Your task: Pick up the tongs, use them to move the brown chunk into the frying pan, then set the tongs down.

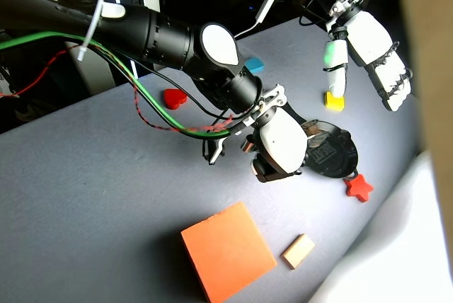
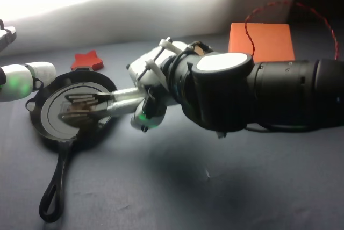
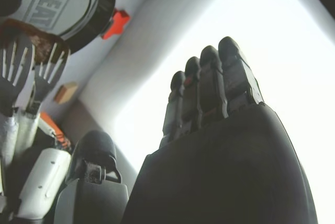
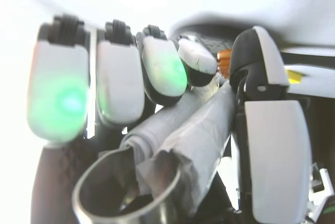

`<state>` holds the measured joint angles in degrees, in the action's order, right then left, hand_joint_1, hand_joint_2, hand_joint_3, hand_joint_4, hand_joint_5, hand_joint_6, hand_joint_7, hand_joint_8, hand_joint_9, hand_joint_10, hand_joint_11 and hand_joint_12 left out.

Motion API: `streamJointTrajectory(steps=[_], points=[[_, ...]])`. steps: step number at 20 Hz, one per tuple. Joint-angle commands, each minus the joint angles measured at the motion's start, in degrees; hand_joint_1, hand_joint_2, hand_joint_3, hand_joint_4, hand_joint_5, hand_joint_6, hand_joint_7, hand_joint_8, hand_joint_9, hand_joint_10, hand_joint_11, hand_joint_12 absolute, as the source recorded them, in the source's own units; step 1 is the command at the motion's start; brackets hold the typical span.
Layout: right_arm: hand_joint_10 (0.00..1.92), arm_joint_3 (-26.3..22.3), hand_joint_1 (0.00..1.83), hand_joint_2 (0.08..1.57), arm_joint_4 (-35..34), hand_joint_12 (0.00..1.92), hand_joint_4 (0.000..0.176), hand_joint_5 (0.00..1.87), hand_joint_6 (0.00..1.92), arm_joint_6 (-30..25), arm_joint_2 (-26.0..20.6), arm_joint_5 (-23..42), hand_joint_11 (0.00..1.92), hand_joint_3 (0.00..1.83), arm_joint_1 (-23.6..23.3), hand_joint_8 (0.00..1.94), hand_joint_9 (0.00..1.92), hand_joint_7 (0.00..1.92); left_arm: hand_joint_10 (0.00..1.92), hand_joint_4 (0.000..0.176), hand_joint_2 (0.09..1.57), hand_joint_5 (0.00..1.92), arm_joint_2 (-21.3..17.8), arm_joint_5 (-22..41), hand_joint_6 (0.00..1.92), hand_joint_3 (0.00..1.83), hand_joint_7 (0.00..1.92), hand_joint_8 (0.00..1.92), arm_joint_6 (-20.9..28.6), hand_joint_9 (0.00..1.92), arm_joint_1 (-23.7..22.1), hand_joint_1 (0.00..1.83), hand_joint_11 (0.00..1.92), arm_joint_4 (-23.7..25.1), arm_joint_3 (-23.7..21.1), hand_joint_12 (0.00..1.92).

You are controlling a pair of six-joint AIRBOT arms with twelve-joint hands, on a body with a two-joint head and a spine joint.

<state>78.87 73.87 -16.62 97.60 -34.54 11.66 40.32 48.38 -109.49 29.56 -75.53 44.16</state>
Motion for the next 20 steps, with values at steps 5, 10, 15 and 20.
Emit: streamJointTrajectory(steps=[5,10,15,20], points=[[1.92,0.5,0.64,1.47,3.8,1.92,0.000,1.04,1.67,1.0,0.0,1.3,1.35,0.00,-0.8,1.76,1.34,1.28,0.00,0.000,1.24,0.07,-0.5,4.1,0.00,0.00,0.11,0.00,-0.1,0.09,-0.6,0.00,0.00,3.4,0.1,0.18],[1.89,0.5,0.61,1.41,4.2,1.92,0.000,0.93,1.47,1.1,0.0,1.3,1.19,0.00,-0.8,1.52,1.21,1.20,0.00,0.000,1.23,0.07,-0.5,4.1,0.00,0.00,0.11,0.01,-0.3,0.09,-0.6,0.00,0.00,3.4,0.1,0.18],[1.82,0.3,0.58,1.40,4.2,1.92,0.000,0.92,1.22,1.5,-0.2,0.9,1.17,0.00,-1.3,1.34,1.20,1.20,0.00,0.000,1.23,0.08,-0.5,4.1,0.00,0.00,0.13,0.00,-0.6,0.10,-0.6,0.00,0.00,3.4,-0.1,0.20],[1.81,0.0,0.55,1.40,4.5,1.92,0.000,0.94,1.01,1.5,-0.4,1.0,1.15,0.00,-2.4,1.29,1.20,1.21,0.00,0.000,1.23,0.07,-0.5,4.1,0.00,0.00,0.11,0.00,-0.8,0.08,-0.7,0.00,0.00,3.4,-0.4,0.17]])
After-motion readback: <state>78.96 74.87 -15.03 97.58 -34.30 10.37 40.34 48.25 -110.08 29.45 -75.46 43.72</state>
